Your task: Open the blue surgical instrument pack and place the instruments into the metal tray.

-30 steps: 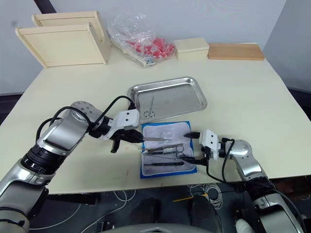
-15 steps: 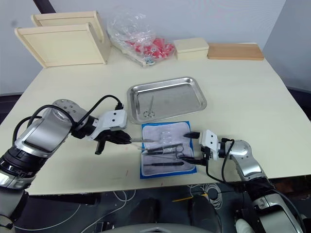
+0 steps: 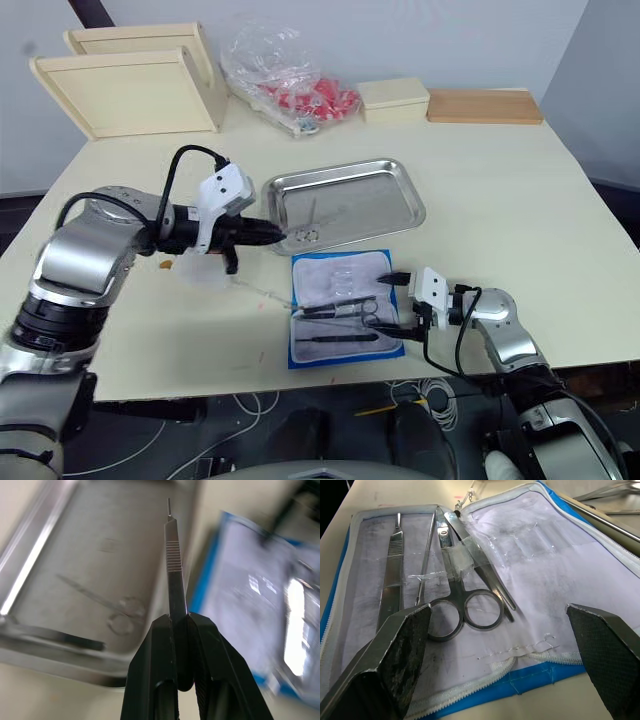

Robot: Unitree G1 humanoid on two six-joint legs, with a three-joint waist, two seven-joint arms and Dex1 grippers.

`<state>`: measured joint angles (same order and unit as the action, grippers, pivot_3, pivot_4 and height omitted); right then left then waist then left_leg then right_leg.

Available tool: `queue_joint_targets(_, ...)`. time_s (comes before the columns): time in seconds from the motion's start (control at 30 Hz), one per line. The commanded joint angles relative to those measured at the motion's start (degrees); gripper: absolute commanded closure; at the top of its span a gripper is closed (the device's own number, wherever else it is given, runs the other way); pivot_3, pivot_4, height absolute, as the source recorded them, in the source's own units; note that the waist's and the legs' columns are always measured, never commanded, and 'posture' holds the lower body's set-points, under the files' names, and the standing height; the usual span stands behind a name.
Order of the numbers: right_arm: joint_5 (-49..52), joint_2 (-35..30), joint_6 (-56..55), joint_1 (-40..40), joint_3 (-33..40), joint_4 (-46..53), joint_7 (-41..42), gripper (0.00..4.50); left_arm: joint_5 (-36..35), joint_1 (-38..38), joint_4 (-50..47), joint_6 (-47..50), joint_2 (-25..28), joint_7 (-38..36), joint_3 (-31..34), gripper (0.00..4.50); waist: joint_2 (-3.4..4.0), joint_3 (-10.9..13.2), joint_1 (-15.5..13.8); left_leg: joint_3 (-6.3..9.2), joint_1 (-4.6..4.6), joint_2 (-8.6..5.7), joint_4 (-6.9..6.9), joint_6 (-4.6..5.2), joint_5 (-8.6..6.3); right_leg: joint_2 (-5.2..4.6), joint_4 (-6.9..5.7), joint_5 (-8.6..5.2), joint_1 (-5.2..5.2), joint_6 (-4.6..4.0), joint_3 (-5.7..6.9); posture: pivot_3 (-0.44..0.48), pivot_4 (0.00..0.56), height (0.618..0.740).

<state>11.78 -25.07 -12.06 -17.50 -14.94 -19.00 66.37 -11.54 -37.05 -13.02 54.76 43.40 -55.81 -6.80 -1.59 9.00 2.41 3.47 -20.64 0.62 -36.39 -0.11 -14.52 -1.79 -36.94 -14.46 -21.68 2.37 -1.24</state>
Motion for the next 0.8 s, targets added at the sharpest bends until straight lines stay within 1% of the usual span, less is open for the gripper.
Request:
queue_joint_targets(0.03,-5.36,-0.49,1.68,2.25,-3.71,-4.86,-0.08,0.00,2.32,-1.73,-1.26,0.89,-4.57,9.58,1.28,4.45,-0.01,0.00,0.03,-0.01,0.00,0.00,0.00,0.00,0.00,0.00,0.00,0.01,0.00,0.00,-0.01,0.000,0.150,0.740)
queue_joint_targets(0.1,-5.35,-0.60,1.66,2.30,-3.70,-4.79,0.04,0.00,2.02,-1.98,-1.54,2.61,-8.13,13.29,1.71,4.45,-0.02,0.00,-0.03,-0.01,0.01,-0.01,0.00,-0.01,0.00,-0.02,-0.03,0.01,0.00,0.00,-0.03,0.000,0.150,0.740)
queue_joint_targets(0.2,-5.38,-0.79,1.80,2.44,-3.67,-4.52,0.07,0.00,2.41,-2.36,-0.91,4.84,-15.97,21.55,3.28,4.45,-0.03,-0.01,-0.08,-0.01,0.01,-0.03,-0.01,-0.01,0.00,-0.05,-0.04,0.01,0.01,0.01,-0.03,0.000,0.150,0.740)
queue_joint_targets(0.27,-5.35,-0.86,1.91,2.59,-3.63,-4.27,0.06,0.00,2.55,-2.26,-0.70,5.70,-19.15,24.91,4.07,4.45,-0.02,-0.01,-0.01,-0.02,0.01,-0.04,-0.02,-0.01,0.00,-0.07,-0.04,0.02,0.02,0.02,-0.04,0.000,0.150,0.740)
queue_joint_targets(0.4,-5.21,-0.96,2.23,2.80,-3.55,-3.66,-0.06,0.00,5.83,-2.54,4.55,2.45,-27.49,35.74,4.20,4.45,-0.03,-0.03,-0.14,0.02,0.04,-0.07,-0.02,-0.02,0.00,-0.11,-0.05,0.03,0.05,0.02,-0.02,0.000,0.150,0.740)
queue_joint_targets(0.5,-5.03,-0.91,2.49,2.70,-3.38,-3.31,-0.29,0.00,7.19,-3.47,8.40,2.13,-31.41,41.63,5.51,4.45,-0.01,-0.04,-0.16,0.02,0.05,-0.12,-0.04,-0.03,0.01,-0.14,-0.05,0.04,0.08,0.02,-0.02,0.000,0.150,0.740)
queue_joint_targets(0.63,-5.12,-0.99,2.41,2.81,-3.38,-3.31,-0.32,0.00,7.00,-3.72,12.19,0.16,-37.10,47.47,8.13,4.45,-0.03,-0.05,-0.14,0.03,0.02,-0.14,-0.06,-0.03,0.00,-0.16,-0.05,0.06,0.07,0.01,-0.01,0.000,0.150,0.740)
queue_joint_targets(0.8,-5.33,-0.33,2.25,2.83,-3.65,-3.43,-0.86,0.00,8.31,-3.14,16.24,-3.69,-41.63,53.94,9.28,4.45,-0.03,-0.05,-0.12,0.03,0.02,-0.15,-0.06,-0.04,0.01,-0.16,-0.05,0.16,0.07,-0.15,0.00,0.000,0.150,0.740)
